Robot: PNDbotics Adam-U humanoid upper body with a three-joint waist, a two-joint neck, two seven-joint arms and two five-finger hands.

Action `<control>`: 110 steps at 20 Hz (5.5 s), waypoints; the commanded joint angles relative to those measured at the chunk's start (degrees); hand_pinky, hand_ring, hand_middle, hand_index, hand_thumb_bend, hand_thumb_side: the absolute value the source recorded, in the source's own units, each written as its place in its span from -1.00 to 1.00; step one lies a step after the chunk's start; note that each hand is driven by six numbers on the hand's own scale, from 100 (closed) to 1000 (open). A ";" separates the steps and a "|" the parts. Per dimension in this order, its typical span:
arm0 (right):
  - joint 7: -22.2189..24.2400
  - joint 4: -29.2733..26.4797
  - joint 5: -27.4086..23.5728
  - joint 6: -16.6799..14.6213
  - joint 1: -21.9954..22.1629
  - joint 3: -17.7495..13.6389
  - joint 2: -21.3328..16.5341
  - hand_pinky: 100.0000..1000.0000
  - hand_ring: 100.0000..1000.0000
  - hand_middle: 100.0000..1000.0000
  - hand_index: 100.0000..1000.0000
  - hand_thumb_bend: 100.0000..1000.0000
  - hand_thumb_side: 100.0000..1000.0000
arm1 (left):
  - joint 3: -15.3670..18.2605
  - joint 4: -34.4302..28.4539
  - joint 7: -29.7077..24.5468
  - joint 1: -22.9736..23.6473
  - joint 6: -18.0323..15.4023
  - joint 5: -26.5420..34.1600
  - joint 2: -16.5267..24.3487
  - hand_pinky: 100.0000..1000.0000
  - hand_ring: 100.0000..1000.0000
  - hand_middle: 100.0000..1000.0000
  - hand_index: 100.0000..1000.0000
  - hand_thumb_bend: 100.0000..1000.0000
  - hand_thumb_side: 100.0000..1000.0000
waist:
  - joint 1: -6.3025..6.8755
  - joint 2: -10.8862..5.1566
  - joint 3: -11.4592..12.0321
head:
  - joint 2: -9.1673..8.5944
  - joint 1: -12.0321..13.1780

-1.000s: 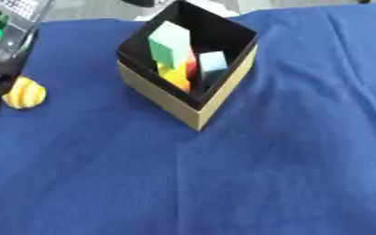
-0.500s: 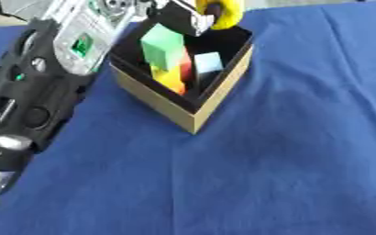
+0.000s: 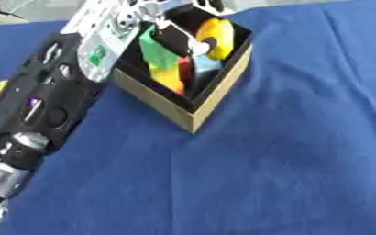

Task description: Pick up objects on the table and place them in the box.

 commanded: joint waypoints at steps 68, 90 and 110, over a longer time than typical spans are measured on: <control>-3.31 -0.85 0.92 -0.66 2.84 -2.71 -0.47 0.65 0.65 0.40 0.60 -1.00 0.47 | 8.55 -7.41 -3.57 26.08 5.73 5.60 37.66 0.80 0.77 0.73 0.80 -0.42 -0.86 | -2.11 1.20 3.88 | -1.83 -1.12; -3.95 -0.85 0.17 -0.98 2.60 -2.81 0.35 0.65 0.64 0.38 0.60 -1.00 0.48 | 7.98 -1.20 -3.54 23.04 2.98 -1.68 33.67 0.66 0.59 0.48 0.46 -1.00 -1.00 | -2.65 2.91 3.47 | -2.21 -0.76; -3.78 -0.85 0.09 -0.71 3.36 -2.94 -0.80 0.65 0.64 0.38 0.59 -1.00 0.47 | 2.32 -14.54 -13.13 10.51 1.91 10.16 30.91 0.68 0.58 0.45 0.48 -1.00 -0.92 | -0.11 -0.16 4.15 | -1.30 -2.87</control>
